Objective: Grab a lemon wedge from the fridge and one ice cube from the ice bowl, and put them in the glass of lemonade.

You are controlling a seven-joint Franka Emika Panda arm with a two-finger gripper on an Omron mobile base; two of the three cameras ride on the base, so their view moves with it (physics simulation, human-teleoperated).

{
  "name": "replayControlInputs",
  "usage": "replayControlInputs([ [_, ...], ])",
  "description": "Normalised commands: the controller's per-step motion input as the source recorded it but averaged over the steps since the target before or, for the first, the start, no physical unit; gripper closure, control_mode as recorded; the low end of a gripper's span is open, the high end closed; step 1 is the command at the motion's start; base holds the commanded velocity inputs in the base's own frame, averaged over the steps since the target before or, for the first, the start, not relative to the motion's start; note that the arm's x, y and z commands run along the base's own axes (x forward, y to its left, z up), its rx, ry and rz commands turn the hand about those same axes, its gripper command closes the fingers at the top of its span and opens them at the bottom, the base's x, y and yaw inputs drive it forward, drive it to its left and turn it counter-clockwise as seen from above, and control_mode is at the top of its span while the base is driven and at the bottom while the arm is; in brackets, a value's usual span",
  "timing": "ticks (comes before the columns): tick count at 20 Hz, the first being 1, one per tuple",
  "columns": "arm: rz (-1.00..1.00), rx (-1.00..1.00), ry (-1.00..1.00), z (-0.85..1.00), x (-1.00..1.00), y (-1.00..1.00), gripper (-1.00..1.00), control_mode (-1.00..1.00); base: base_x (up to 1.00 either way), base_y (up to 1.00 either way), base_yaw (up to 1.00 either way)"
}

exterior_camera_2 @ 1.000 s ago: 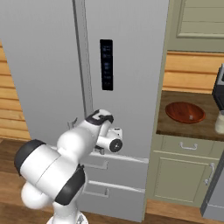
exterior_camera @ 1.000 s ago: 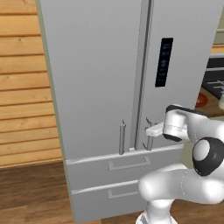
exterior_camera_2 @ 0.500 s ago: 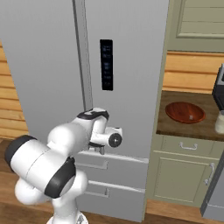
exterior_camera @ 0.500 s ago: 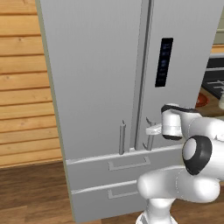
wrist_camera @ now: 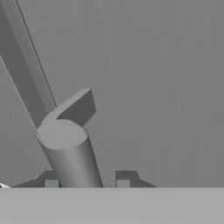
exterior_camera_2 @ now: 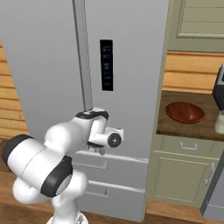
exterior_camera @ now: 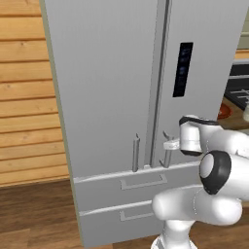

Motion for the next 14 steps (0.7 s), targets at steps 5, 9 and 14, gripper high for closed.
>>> replayControlInputs([
  [5, -0.18, 0.00, 0.00, 0.14, -0.64, -0.95, 1.00, -1.00, 0.00, 0.00, 0.00],
  [9, -0.24, 0.02, 0.01, 0.10, -0.84, -1.00, 1.00, -1.00, 0.00, 0.00, 0.00],
  [14, -0.22, 0.00, 0.09, 0.29, -0.81, -1.00, 1.00, -1.00, 0.00, 0.00, 0.00],
])
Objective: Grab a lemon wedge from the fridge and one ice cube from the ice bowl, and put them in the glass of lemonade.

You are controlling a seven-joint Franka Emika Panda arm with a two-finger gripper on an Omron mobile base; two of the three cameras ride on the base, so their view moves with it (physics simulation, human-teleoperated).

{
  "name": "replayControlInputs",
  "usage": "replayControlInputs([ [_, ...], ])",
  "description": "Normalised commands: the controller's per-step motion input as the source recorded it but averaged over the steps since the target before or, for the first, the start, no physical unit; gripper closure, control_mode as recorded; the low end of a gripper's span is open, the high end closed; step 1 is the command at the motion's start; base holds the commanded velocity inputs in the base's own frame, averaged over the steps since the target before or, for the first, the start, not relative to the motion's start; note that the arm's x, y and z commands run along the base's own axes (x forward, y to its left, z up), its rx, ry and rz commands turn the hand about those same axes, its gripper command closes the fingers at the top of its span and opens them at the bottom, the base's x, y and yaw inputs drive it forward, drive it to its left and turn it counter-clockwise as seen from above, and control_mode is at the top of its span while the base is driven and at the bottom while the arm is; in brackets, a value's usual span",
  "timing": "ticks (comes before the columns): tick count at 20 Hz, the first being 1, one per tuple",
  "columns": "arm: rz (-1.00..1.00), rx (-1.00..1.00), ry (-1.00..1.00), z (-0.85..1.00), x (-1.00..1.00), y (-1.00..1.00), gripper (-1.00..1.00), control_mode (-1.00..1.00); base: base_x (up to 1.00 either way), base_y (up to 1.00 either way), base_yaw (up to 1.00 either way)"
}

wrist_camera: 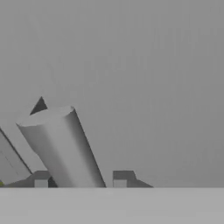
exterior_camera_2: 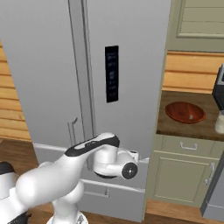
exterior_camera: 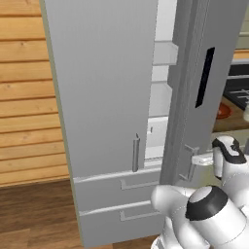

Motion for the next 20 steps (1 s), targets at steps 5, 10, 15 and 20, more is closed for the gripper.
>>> replayControlInputs([
  [5, -0.26, 0.02, 0.09, 0.22, -0.65, -1.00, 1.00, -1.00, 0.00, 0.00, 0.00],
  [10, -0.21, 0.01, 0.00, 0.39, -0.59, -0.67, -1.00, -1.00, 0.00, 0.00, 0.00],
  [15, -0.05, 0.00, -0.11, 0.99, -0.64, -0.33, -1.00, -1.00, 0.00, 0.00, 0.00],
  [20, -0.06, 0.00, -0.17, 1.00, -0.85, -0.08, -1.00, -1.00, 0.00, 0.00, 0.00],
])
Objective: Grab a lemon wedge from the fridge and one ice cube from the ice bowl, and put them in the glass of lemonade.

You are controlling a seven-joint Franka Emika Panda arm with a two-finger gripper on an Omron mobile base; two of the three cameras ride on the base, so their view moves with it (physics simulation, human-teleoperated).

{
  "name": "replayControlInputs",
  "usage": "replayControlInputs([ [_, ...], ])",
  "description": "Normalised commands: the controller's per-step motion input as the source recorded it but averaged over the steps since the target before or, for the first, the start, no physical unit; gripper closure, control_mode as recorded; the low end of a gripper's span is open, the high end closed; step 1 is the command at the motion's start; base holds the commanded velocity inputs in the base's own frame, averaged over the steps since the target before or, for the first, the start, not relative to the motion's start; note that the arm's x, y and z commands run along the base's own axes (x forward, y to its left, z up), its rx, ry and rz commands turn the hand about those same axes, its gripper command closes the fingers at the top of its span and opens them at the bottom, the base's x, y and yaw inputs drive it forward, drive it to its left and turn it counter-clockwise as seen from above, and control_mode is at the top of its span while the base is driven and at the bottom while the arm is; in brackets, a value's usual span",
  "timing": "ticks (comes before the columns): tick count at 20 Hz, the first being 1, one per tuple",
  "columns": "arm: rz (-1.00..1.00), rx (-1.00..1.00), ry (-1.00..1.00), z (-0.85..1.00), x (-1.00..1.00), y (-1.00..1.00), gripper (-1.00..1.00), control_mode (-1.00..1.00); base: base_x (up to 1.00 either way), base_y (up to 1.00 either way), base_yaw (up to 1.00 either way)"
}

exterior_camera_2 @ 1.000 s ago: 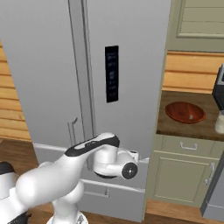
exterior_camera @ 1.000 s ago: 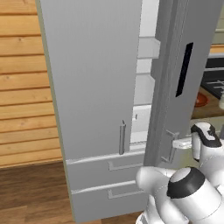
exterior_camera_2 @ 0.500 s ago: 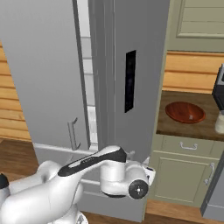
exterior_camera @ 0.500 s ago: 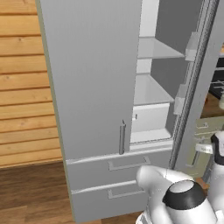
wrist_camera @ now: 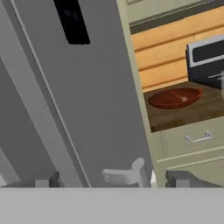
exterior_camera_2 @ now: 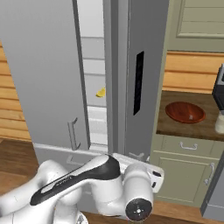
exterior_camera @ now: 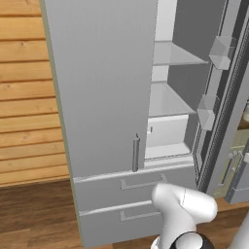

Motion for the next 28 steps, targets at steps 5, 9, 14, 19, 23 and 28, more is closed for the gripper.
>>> replayControlInputs([
  [5, -0.03, -0.11, -0.11, 1.00, -0.93, 0.00, -1.00, -1.00, 0.00, 0.00, 0.00],
  [9, 0.00, -0.21, -0.14, 1.00, -0.82, 0.08, -1.00, -1.00, 0.00, 0.00, 0.00],
  [14, -0.01, -0.26, -0.21, 1.00, -0.61, 0.40, -1.00, -1.00, 0.00, 0.00, 0.00],
  [19, 0.00, -0.27, -0.14, 1.00, -0.44, 0.57, -1.00, -1.00, 0.00, 0.00, 0.00],
  [23, -0.08, -0.36, 0.02, 1.00, -0.01, 1.00, -1.00, -1.00, 0.00, 0.00, 0.00],
  [28, -0.10, -0.44, 0.22, 0.77, 0.52, 1.00, -1.00, -1.00, 0.00, 0.00, 0.00],
])
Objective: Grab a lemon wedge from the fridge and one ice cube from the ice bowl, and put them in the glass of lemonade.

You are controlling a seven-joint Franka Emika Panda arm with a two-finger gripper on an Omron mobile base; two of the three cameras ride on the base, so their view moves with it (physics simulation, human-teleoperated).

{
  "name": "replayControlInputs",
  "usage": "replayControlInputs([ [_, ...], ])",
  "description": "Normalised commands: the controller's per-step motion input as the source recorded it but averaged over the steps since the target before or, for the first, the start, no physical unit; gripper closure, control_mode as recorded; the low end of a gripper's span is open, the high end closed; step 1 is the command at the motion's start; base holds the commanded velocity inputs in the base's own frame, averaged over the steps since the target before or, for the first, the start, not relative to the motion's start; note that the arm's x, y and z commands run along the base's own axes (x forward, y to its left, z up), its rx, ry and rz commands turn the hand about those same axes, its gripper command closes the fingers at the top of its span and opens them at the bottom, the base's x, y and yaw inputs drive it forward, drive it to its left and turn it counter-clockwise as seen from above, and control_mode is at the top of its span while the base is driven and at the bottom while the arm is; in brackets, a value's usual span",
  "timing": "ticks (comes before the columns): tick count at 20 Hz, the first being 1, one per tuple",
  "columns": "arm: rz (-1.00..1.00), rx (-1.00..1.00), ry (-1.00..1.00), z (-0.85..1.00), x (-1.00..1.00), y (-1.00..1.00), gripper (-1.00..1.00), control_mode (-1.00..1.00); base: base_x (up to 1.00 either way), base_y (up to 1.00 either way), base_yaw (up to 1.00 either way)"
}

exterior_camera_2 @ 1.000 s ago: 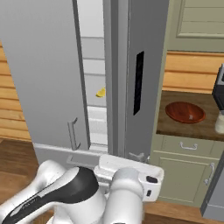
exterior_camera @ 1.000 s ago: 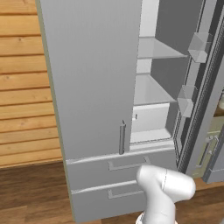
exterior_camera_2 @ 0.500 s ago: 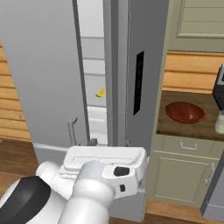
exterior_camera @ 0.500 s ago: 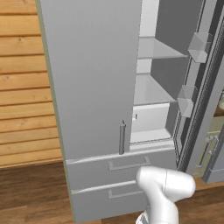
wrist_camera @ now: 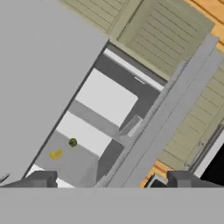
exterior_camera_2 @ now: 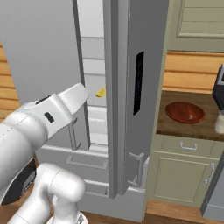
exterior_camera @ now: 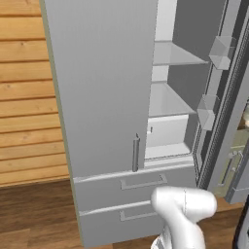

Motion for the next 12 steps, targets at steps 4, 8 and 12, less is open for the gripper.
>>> replayControlInputs([
  [4, -0.20, -0.47, 0.24, 0.63, 0.64, 1.00, -1.00, -1.00, 0.00, 0.00, 0.00],
  [8, -0.32, -0.44, 0.25, 0.18, 0.88, 0.93, -1.00, -1.00, 0.00, 0.00, 0.00],
  [12, -0.36, -0.49, 0.42, -0.05, 1.00, 0.38, -1.00, -1.00, 0.00, 0.00, 0.00],
])
